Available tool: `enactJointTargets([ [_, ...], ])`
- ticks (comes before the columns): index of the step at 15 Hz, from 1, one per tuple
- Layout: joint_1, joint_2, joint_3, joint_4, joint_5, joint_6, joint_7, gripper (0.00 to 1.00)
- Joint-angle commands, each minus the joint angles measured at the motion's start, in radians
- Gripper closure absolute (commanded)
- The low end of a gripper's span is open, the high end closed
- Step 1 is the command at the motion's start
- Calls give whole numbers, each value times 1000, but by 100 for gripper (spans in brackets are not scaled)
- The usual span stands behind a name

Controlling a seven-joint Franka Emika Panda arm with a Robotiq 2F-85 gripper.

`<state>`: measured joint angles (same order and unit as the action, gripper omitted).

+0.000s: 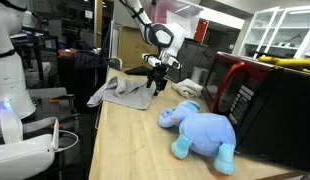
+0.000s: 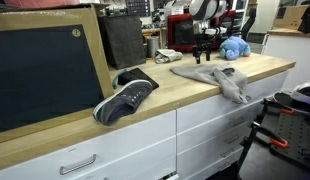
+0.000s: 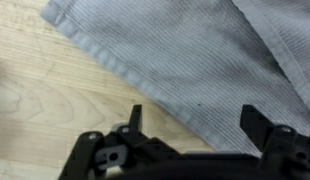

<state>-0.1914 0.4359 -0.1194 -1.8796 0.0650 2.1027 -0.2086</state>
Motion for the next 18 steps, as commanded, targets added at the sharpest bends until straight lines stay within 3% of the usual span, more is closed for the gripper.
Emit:
enactJointTargets([
  [1, -11, 41, 24, 46, -14, -53, -57, 0],
  [2, -12, 48, 27, 51, -15, -57, -71, 0],
  [3, -14, 54, 30, 56, -13, -61, -83, 25],
  [5, -16, 59, 34, 67, -11, -81, -97, 34],
  [13, -20, 73, 29, 132, -16, -242, -95, 95],
  [14, -20, 76, 29, 138, -16, -249, -94, 100],
  [18, -29, 94, 30, 175, 4, -226, -86, 99],
])
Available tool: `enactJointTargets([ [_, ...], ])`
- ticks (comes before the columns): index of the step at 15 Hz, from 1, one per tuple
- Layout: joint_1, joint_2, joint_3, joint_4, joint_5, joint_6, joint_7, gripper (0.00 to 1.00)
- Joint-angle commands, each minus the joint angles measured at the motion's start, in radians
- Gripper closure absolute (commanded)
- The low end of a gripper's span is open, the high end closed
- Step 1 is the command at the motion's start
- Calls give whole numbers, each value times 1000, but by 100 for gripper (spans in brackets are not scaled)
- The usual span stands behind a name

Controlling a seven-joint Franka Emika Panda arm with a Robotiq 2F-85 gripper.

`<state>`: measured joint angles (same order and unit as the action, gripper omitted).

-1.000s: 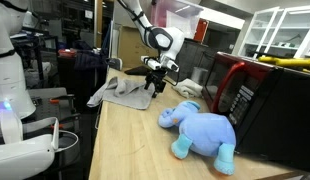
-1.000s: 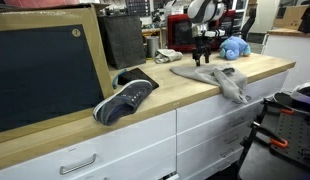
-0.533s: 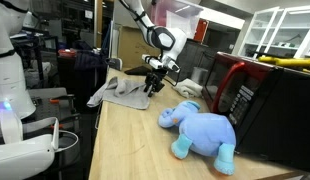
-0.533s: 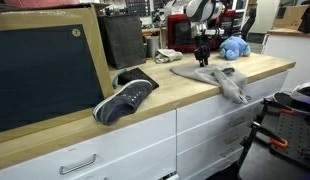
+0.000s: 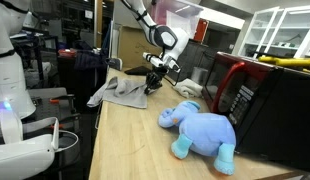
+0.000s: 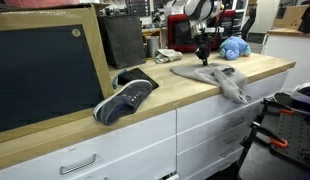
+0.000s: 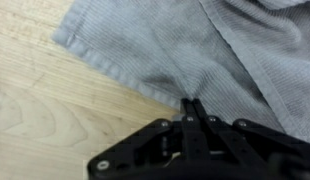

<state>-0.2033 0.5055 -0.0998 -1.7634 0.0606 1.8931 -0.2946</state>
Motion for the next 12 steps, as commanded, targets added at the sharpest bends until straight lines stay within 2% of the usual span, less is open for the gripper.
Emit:
enactJointTargets([
  [1, -21, 34, 11, 76, 19, 3, 7, 99],
  [6, -43, 132, 9, 228, 79, 117, 71, 99],
  [12, -76, 284, 1, 427, 91, 288, 169, 99],
])
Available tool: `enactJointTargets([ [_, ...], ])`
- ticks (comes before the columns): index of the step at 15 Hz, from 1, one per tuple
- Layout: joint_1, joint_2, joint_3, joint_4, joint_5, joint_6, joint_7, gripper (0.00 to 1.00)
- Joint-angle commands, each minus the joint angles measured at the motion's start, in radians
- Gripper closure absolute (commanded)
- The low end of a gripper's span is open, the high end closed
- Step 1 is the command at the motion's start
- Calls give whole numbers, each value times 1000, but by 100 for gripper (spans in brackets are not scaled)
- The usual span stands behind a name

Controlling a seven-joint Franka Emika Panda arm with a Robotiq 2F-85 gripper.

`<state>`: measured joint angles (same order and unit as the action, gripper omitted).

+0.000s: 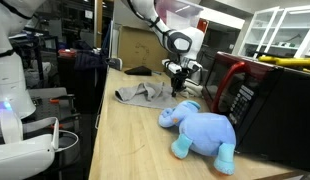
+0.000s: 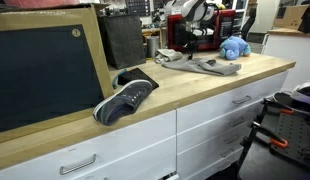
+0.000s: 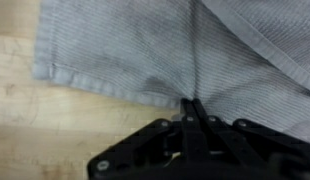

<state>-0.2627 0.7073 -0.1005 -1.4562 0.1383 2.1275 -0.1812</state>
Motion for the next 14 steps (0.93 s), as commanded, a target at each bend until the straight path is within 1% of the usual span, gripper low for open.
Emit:
enactJointTargets([
  [1, -22, 96, 2, 142, 16, 66, 78, 99],
  [2, -28, 104, 4, 160, 21, 74, 96, 99],
  [3, -31, 104, 2, 177, 19, 48, 113, 72],
  [4, -36, 102, 3, 193, 18, 14, 124, 71],
  [6, -52, 68, 8, 215, 18, -102, 121, 57],
  [7, -61, 60, 10, 239, 19, -171, 114, 49],
  [9, -72, 56, 4, 300, 7, -318, 102, 34],
  [11, -79, 61, -4, 347, -6, -433, 100, 20],
  [12, -82, 65, -8, 365, -12, -475, 100, 12],
  [13, -83, 71, -14, 377, -19, -508, 108, 5],
  [14, -83, 67, -20, 365, -24, -505, 127, 0],
])
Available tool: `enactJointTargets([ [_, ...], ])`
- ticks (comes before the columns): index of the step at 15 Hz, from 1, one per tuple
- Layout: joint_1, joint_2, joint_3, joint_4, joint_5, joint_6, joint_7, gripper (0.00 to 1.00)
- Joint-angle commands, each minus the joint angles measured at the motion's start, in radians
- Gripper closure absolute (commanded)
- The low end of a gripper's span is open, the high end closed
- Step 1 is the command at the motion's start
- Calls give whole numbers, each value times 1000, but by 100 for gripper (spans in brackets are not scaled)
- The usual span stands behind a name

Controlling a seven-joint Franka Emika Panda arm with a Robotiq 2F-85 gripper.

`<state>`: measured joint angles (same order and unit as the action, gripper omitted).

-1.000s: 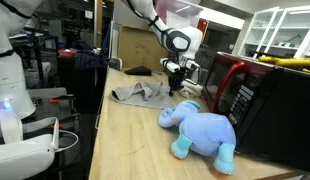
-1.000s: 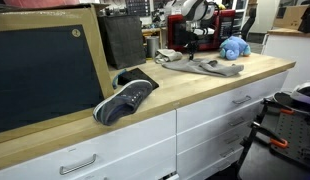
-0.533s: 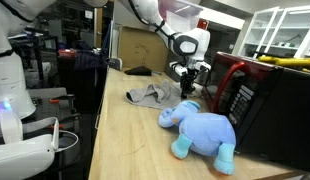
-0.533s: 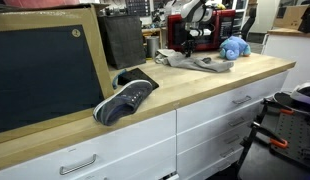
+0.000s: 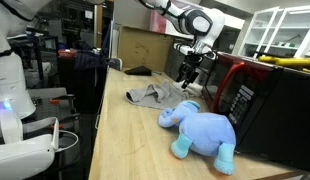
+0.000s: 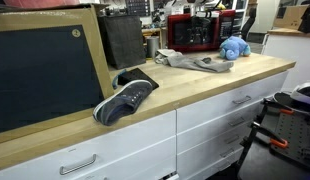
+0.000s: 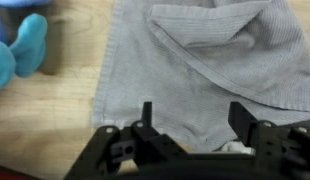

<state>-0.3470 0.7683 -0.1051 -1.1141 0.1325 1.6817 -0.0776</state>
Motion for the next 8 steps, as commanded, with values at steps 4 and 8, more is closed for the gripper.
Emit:
enactJointTargets([
  [4, 13, -7, -51, -55, -19, 5, 122, 0],
  [8, 29, -41, -80, -138, -23, 41, 262, 0],
])
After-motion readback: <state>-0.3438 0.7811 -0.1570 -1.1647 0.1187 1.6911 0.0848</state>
